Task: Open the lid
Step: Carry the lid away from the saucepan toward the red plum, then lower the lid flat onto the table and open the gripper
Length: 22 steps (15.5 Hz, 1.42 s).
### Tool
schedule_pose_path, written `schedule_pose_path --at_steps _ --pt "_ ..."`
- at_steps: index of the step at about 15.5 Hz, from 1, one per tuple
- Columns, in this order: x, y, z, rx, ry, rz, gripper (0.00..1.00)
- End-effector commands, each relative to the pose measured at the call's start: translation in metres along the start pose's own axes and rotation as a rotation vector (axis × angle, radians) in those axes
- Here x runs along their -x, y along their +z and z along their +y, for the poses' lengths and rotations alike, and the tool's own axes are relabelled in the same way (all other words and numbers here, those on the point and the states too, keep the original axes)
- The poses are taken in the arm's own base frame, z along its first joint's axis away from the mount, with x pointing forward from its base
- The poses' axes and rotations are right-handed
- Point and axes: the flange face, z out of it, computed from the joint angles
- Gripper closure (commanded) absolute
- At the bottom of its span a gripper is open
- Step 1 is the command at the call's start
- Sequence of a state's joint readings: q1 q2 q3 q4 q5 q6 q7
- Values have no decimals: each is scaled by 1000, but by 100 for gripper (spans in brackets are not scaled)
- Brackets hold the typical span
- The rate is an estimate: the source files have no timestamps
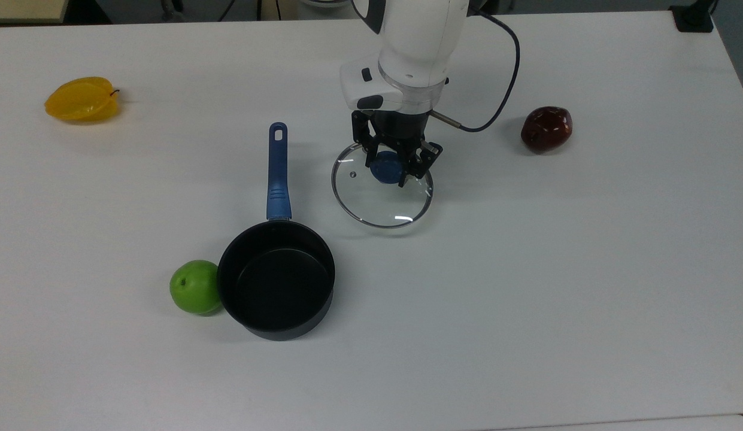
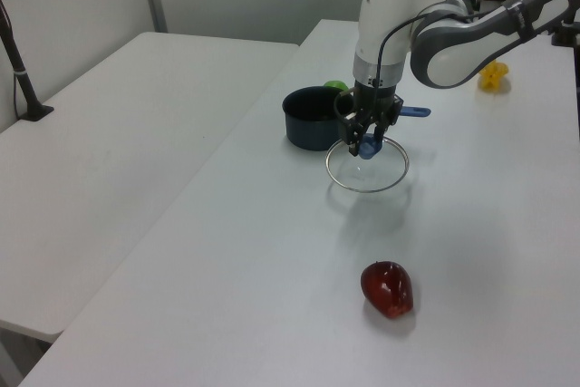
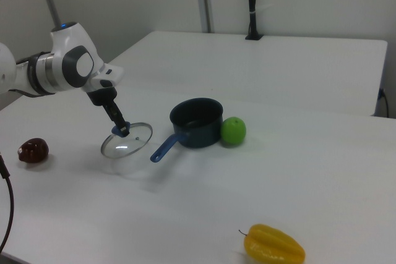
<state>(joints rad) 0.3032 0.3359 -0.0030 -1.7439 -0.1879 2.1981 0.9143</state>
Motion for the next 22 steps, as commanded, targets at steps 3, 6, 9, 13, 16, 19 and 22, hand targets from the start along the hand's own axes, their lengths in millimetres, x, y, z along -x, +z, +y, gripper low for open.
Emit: schedule_pose_path --at_steps 3,6,9,13,16,19,22 --pt "4 -1 5 -36 -34 5 38" --pt "10 7 8 -19 -39 -11 38" --pt "19 14 5 -11 -54 -22 38" --pt "21 21 5 -4 -57 -28 38" --pt "25 32 1 4 -66 -40 35" --pt "30 46 -2 17 -75 -57 31" --pt "29 47 -2 17 -73 -57 31"
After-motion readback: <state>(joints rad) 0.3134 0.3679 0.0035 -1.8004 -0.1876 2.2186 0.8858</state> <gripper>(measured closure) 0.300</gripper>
